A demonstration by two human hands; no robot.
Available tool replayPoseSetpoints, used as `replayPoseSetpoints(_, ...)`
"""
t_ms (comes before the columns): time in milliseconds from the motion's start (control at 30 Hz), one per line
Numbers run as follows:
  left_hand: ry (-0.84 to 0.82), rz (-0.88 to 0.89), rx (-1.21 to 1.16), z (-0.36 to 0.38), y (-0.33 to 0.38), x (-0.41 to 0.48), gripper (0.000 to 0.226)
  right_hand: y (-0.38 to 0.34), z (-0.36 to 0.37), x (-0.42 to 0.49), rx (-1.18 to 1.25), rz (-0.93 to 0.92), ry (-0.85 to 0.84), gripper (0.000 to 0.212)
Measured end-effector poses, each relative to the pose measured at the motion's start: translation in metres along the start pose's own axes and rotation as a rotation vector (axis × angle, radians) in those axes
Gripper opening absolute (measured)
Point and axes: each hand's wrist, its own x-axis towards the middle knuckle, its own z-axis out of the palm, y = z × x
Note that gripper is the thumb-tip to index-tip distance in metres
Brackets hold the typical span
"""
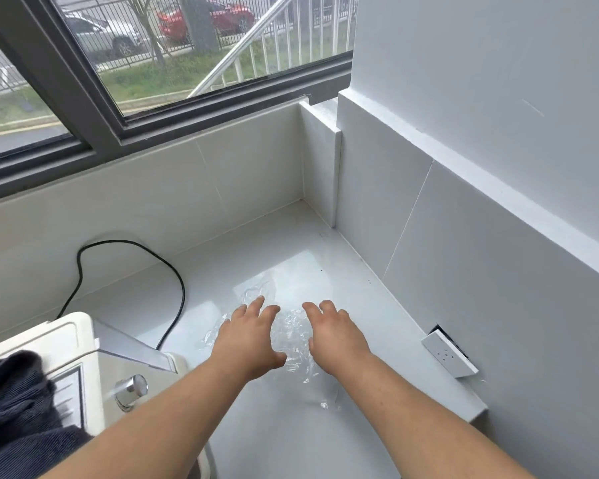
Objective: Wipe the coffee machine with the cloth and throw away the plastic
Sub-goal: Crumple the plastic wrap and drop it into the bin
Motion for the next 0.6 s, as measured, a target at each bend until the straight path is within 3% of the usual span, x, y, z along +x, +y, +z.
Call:
replayPoseSetpoints(400,0.022,-0.027,-0.021,-0.007,0.008,-0.012,0.108,-0.006,-0.028,-0.005,0.388,0.062,0.129,0.036)
replayPoseSetpoints(600,0.088,-0.048,-0.049,-0.017,0.014,-0.021,0.112,-0.013,-0.059,-0.013,0.744,0.029,0.137,0.029)
